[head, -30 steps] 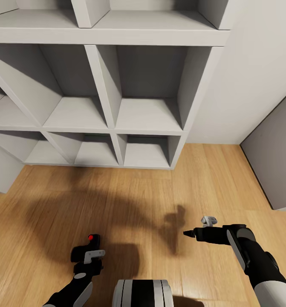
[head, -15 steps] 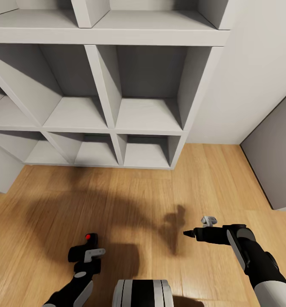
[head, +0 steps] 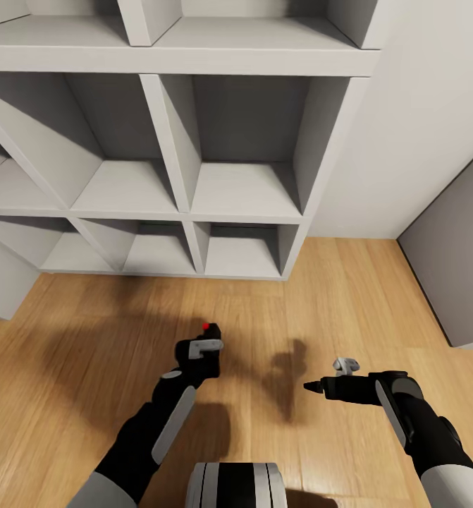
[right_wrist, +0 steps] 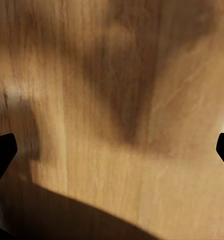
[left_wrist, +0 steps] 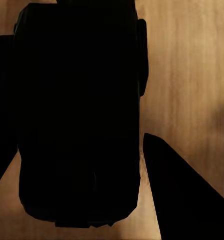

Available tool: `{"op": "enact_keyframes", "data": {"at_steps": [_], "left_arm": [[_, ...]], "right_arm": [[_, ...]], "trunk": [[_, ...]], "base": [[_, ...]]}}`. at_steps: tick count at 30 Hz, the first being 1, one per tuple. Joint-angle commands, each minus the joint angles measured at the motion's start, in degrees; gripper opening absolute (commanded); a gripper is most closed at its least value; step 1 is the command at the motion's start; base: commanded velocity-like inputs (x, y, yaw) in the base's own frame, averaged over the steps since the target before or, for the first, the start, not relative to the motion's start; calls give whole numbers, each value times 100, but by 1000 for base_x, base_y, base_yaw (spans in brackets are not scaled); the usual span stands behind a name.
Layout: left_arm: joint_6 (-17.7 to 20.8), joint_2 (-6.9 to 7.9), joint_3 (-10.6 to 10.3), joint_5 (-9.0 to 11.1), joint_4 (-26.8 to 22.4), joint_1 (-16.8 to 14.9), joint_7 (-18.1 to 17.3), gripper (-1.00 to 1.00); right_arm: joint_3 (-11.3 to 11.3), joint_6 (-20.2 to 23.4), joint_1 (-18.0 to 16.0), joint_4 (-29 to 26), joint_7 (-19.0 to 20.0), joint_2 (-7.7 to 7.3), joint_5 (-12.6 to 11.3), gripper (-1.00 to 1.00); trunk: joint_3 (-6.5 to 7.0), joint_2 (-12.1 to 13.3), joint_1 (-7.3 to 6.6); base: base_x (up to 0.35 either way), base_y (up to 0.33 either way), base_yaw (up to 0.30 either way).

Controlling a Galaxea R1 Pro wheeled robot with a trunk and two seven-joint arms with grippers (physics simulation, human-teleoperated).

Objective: Attach the digital camera to the camera tripod in the bedroom.

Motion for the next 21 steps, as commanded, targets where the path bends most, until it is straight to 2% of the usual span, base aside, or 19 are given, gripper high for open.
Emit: {"op": "enact_keyframes", "data": {"at_steps": [1, 16, 21], "left_arm": [[27, -9, -10, 35, -16, -3, 50, -100], [43, -92, 6, 134, -48, -3, 95, -100], [45, -92, 7, 174, -57, -3, 133, -100]], "right_arm": [[-9, 31, -2, -4, 30, 1, 15, 100], [-9, 31, -2, -4, 30, 1, 11, 100], [-8, 31, -2, -4, 27, 1, 8, 100]], "trunk": [[-4, -2, -1], [-4, -2, -1], [107, 5, -14]], "base": [[0, 0, 0], [0, 0, 0], [0, 0, 0]]}}
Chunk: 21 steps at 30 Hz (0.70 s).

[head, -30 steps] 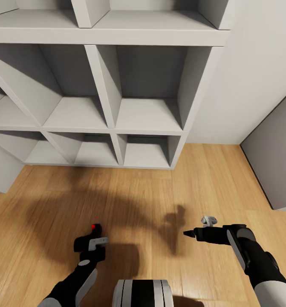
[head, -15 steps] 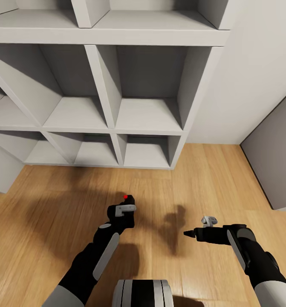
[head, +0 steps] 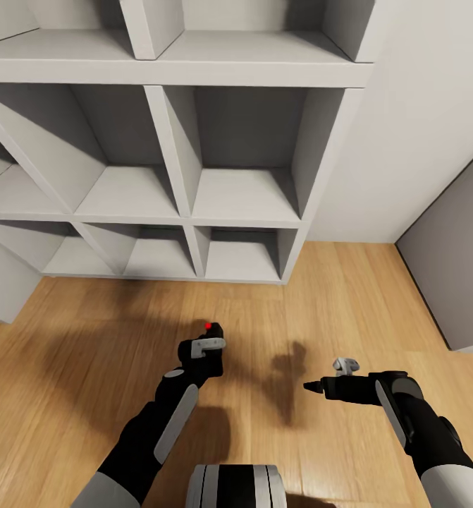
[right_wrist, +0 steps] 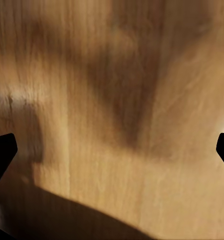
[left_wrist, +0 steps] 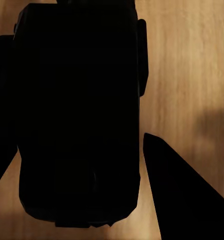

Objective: Attach the digital camera to the camera tripod in the bedroom.

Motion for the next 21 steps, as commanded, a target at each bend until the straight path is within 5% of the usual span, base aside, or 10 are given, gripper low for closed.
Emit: {"op": "enact_keyframes", "data": {"at_steps": [1, 7, 11, 12, 13, 15, 16, 18, 19, 21], "left_arm": [[21, 4, -10, 56, -13, -3, 57, -100], [28, 15, -10, 77, -64, -3, 60, -100], [37, 50, -18, 267, -290, 2, 43, -100], [48, 269, -27, 902, -732, 11, 26, -100], [49, 427, -30, 1179, -868, 13, 15, -100], [50, 617, -32, 1485, -999, 13, -18, -100], [51, 825, -34, 1823, -1114, 14, -90, -100], [48, 1043, -35, 2194, -1200, 14, -221, -100], [45, 1266, -35, 2579, -1257, 14, -423, -100], [38, 1488, -36, 2965, -1291, 15, -707, -100]], "right_arm": [[-10, 30, -2, -4, 30, 2, 15, 100], [-10, 30, -2, -6, 31, 1, 21, 100], [-12, 33, -2, -12, 37, 1, 22, 100], [-26, 37, -2, -31, 40, 0, 23, 100], [-33, 38, -2, -34, 40, 0, 23, 100], [-38, 38, -2, -37, 40, -3, 23, 100], [-42, 39, -2, -49, 42, -4, 23, 100], [-47, 39, -2, -63, 45, -9, 23, 100], [-53, 39, -2, -77, 46, -15, 23, 100], [-56, 39, -2, -92, 47, -29, 23, 100]], "trunk": [[19, 0, -3], [152, 8, -19], [241, 13, -29], [263, 15, -32], [285, 16, -34], [329, 19, -39], [351, 20, -42], [396, 23, -47], [418, 24, -50], [462, 27, -55]], "base": [[0, 0, 0], [0, 0, 0], [0, 0, 0], [0, 0, 0], [0, 0, 0], [0, 0, 0], [0, 0, 0], [0, 0, 0], [0, 0, 0], [0, 0, 0]]}}
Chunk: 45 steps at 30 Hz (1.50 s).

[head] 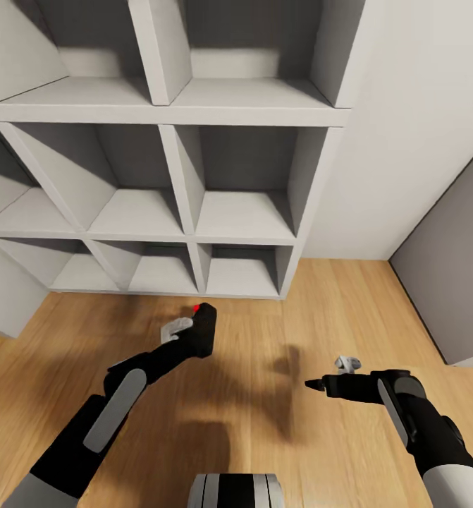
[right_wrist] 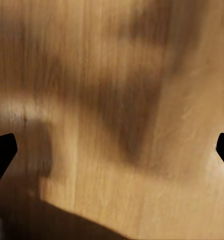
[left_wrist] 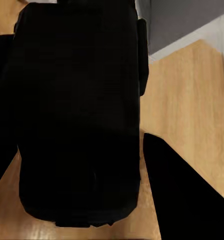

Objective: Attach the digital camera to the camera tripod in the bedroom.

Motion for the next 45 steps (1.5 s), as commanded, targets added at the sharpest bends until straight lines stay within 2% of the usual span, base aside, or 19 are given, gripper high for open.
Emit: {"op": "enact_keyframes", "data": {"at_steps": [1, 3, 4, 6, 7, 9, 10, 17, 23, 27, 31, 38, 42, 43, 45], "left_arm": [[2, 215, -12, 403, -25, -3, -300, -100], [-6, 403, -12, 689, -30, -3, -679, -100], [-11, 564, -12, 905, -25, -3, -1070, -100], [-14, 688, -12, 1056, -11, -3, -1444, -100], [-16, 771, -12, 1152, 23, -3, -1780, -100], [-17, 824, -12, 1211, 77, -3, -2069, -100], [-19, 879, -12, 1267, 198, -3, -2480, -100], [-9, 907, -12, 1298, 332, -3, -2831, -100], [-34, 879, -19, 1289, 337, -3, -2781, -100], [-43, 875, -20, 1288, 345, -3, -2758, -100], [-46, 874, -18, 1279, 457, -3, -2743, -100], [-46, 874, -14, 1269, 554, -3, -2650, -100], [-34, 874, -11, 1265, 610, -3, -1991, -100], [-24, 869, -7, 1263, 613, -3, -1571, -100], [-16, 851, -5, 1263, 606, -3, -1192, -100]], "right_arm": [[-12, 31, -2, -29, 30, -23, 16, 100], [-13, 32, -2, -68, 31, -48, 16, 100], [-16, 32, -2, -118, 31, -64, 15, 100], [-19, 33, -2, -166, 28, -74, 12, 100], [-20, 39, -2, -203, 26, -81, 10, 100], [-18, 47, -2, -226, 25, -85, 9, 100], [-18, 71, -2, -248, 25, -89, 0, 100], [-22, 79, -2, -281, 27, -92, 5, 100], [-76, 38, -2, -399, 21, -121, -7, 100], [-358, 63, -2, -440, 32, -234, -37, 100], [-586, 87, -2, -458, 54, -279, -63, 100], [-608, 88, -2, -478, 68, -285, -70, 100], [-604, 78, -2, -604, 74, -271, -65, 100], [-600, 76, -2, -633, 75, -265, -61, 100], [-598, 75, -2, -648, 75, -259, -54, 100]], "trunk": [[19, 0, -3], [63, 3, -8], [85, 4, -11], [129, 7, -16], [152, 8, -19], [196, 11, -24], [218, 12, -26], [373, 21, -44], [506, 29, -60], [595, 35, -70], [683, 40, -81], [838, 49, -99], [927, 55, -109], [949, 56, -111], [993, 59, -117]], "base": [[0, 0, 0], [0, 0, 0], [0, 0, 0], [0, 0, 0], [0, 0, 0], [0, 0, 0], [0, 0, 0], [0, 0, 0], [0, 0, 0], [0, 0, 0], [0, 0, 0], [0, 0, 0], [0, 0, 0], [0, 0, 0], [0, 0, 0]]}}
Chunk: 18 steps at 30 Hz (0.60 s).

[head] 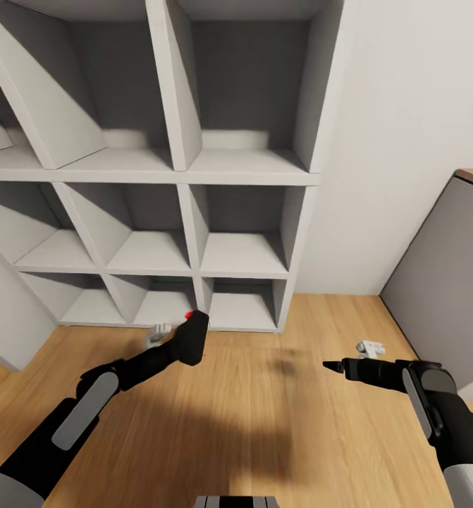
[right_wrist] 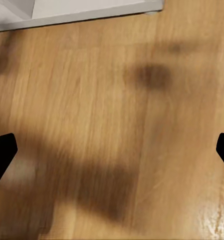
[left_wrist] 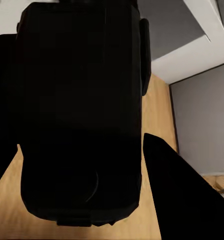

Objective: Attach the digital camera to the camera tripod in the bedroom.

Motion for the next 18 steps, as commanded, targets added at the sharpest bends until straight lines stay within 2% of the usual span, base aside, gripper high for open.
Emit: {"op": "enact_keyframes", "data": {"at_steps": [1, 2, 3, 6, 18], "left_arm": [[15, -10, -5, 30, -4, -4, 102, -100], [20, -63, -4, 27, -6, -4, 349, -100], [22, -105, -1, 25, -6, -4, 454, -100], [24, -167, 0, 22, -9, -4, 571, -100], [33, -210, -3, 20, -12, -4, 645, -100]], "right_arm": [[-8, 33, -3, -7, 26, 3, 14, 100], [-5, 32, -3, -10, 27, 6, 26, 100], [-3, 32, -3, -10, 27, 11, 33, 100], [0, 32, -3, -10, 25, 15, 46, 100], [2, 35, -3, -1, 25, 24, 49, 100]], "trunk": [[18, 0, -4], [40, 1, -6], [63, 2, -9], [129, 6, -16], [395, 22, -47]], "base": [[0, 0, 0], [0, 0, 0], [0, 0, 0], [0, 0, 0], [0, 0, 0]]}}
